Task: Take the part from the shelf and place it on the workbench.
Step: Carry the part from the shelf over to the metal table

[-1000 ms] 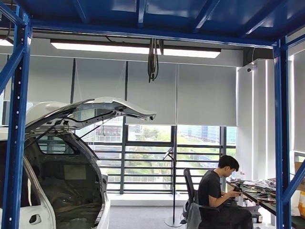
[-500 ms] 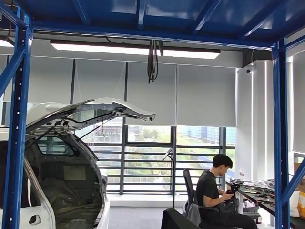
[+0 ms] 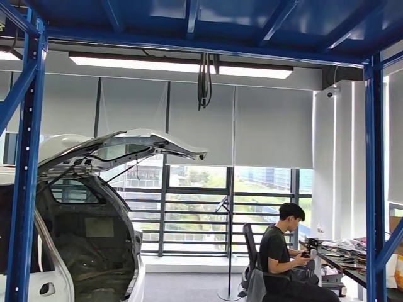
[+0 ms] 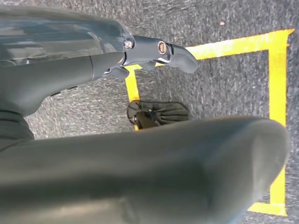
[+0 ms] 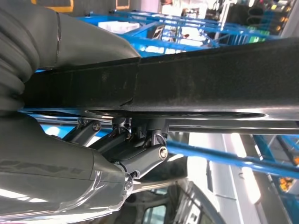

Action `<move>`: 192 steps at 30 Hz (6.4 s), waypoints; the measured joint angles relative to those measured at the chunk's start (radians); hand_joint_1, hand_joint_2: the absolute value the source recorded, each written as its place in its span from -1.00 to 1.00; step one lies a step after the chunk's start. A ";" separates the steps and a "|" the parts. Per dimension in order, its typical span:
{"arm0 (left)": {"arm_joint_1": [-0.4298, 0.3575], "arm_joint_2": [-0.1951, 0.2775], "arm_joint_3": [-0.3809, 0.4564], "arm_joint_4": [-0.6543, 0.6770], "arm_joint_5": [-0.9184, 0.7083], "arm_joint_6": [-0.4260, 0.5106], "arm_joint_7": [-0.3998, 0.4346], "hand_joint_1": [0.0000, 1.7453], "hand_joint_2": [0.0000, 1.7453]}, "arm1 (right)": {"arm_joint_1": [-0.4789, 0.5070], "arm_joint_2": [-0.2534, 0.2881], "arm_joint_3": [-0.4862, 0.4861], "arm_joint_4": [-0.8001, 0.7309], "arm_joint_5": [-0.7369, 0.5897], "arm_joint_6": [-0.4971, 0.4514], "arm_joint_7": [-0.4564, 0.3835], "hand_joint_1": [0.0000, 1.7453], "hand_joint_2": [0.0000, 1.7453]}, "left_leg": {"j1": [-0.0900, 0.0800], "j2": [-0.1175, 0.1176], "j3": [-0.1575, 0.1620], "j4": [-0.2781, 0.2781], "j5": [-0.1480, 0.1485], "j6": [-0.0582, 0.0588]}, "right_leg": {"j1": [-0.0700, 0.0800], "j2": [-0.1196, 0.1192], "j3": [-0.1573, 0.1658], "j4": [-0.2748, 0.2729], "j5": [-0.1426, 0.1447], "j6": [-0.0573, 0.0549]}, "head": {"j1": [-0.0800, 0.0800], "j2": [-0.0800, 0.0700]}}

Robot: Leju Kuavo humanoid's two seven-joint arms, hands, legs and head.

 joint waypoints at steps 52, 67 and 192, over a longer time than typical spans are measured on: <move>0.021 0.032 0.000 0.001 -0.047 0.011 0.058 -1.00 1.00 | 0.038 -0.046 -0.032 -0.100 -0.009 0.025 -0.070 1.00 1.00 | 0.004 0.006 -0.044 0.221 -0.091 -0.060 | 0.007 -0.018 -0.043 -0.080 0.128 -0.058 | 0.000 0.000; 0.023 0.058 -0.005 0.001 -0.084 0.012 0.046 -1.00 1.00 | 0.053 -0.044 -0.046 -0.159 -0.023 0.023 -0.077 1.00 1.00 | -0.017 0.010 -0.013 0.001 0.013 0.001 | -0.002 -0.010 -0.106 0.219 -0.007 -0.012 | 0.000 0.000; 0.024 0.187 0.104 0.002 -0.119 -0.051 0.175 -1.00 1.00 | 0.023 -0.137 0.075 0.013 0.189 0.091 -0.273 1.00 1.00 | -0.017 -0.075 -0.016 0.005 0.022 -0.012 | 0.005 0.056 -0.024 0.013 0.064 -0.051 | 0.001 0.000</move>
